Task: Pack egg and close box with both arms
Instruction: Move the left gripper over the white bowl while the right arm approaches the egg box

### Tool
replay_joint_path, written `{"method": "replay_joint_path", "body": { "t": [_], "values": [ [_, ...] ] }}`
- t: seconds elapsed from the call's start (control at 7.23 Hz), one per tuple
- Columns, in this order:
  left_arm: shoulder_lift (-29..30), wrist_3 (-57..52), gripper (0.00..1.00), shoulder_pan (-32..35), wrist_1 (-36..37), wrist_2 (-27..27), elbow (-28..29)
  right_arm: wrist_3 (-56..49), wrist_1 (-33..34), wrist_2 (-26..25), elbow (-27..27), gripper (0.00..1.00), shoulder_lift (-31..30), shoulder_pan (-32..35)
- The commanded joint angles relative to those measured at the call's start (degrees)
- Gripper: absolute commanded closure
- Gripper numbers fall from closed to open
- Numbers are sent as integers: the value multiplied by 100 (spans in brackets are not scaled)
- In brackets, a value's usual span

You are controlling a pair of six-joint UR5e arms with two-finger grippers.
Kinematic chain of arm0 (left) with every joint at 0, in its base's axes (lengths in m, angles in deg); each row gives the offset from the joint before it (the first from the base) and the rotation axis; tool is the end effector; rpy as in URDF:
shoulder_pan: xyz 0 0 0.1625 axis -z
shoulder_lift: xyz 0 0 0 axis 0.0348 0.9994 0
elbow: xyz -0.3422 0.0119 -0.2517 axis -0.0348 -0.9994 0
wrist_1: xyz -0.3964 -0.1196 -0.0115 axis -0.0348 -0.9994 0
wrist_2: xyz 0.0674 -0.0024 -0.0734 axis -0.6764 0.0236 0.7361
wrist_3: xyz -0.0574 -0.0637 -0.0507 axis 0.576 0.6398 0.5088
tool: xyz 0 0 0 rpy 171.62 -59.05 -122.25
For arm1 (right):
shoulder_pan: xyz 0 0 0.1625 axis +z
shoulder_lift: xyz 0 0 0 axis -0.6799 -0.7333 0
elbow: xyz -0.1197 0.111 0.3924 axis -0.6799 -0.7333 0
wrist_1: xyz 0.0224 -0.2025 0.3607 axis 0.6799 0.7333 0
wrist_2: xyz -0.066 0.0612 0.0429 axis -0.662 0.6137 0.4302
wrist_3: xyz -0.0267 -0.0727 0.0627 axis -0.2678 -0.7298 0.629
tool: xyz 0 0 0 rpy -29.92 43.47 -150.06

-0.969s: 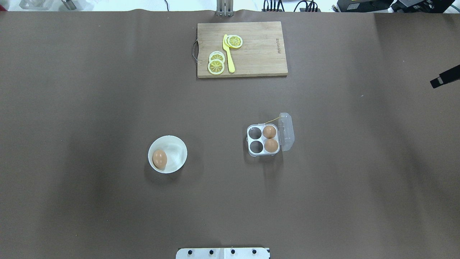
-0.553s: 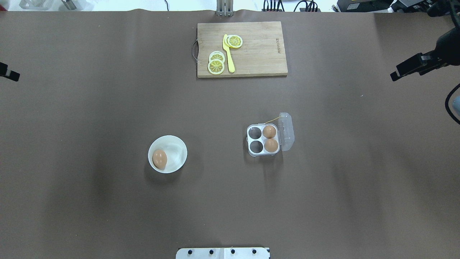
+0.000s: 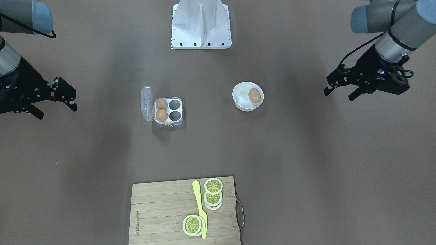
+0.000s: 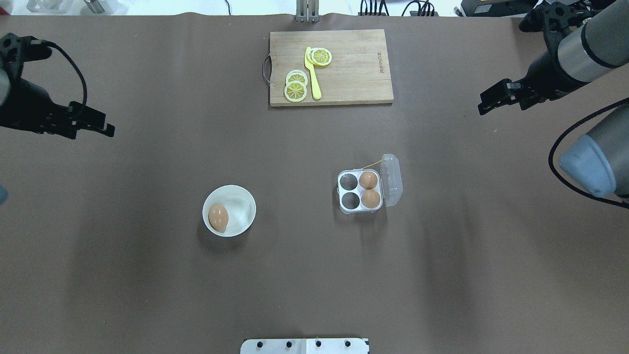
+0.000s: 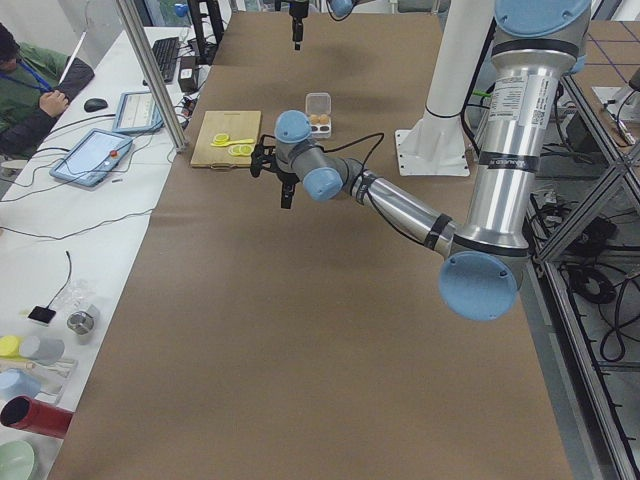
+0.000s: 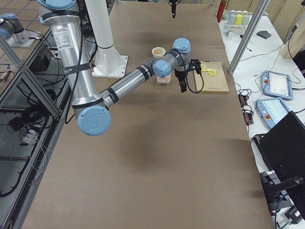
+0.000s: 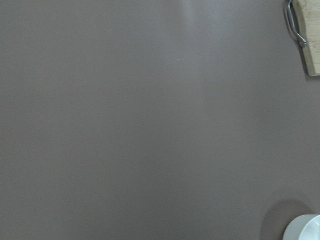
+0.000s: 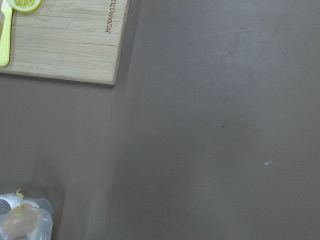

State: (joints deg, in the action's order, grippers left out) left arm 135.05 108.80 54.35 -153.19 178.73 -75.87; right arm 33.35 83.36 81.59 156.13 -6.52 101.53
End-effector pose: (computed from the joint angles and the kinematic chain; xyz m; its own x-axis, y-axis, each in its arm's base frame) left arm 0.2351 -0.4784 0.3605 0.4883 0.0589 -0.8707 0.0965 0.9880 0.1209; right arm -0.2276 -0.5186 0.3338 0.6323 -0.1704 0.7558 -0.0079 0.9740 0.2263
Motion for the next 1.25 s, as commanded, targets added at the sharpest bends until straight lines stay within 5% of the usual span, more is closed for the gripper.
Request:
{"method": "replay_joint_path", "body": {
  "t": [0.0,0.55,1.11],
  "values": [
    [443,1304,2,-1077,56,-761,-76,585,7,-383,25,0,159,-375],
    [1707,2513,2,-2495,2054,-1958,-15,817,25,-834,16,0,195,-798],
    [1860,1929,3,-2567,1947,-2162,503,817,-2,-834,16,0,195,-807]
  ]
}}
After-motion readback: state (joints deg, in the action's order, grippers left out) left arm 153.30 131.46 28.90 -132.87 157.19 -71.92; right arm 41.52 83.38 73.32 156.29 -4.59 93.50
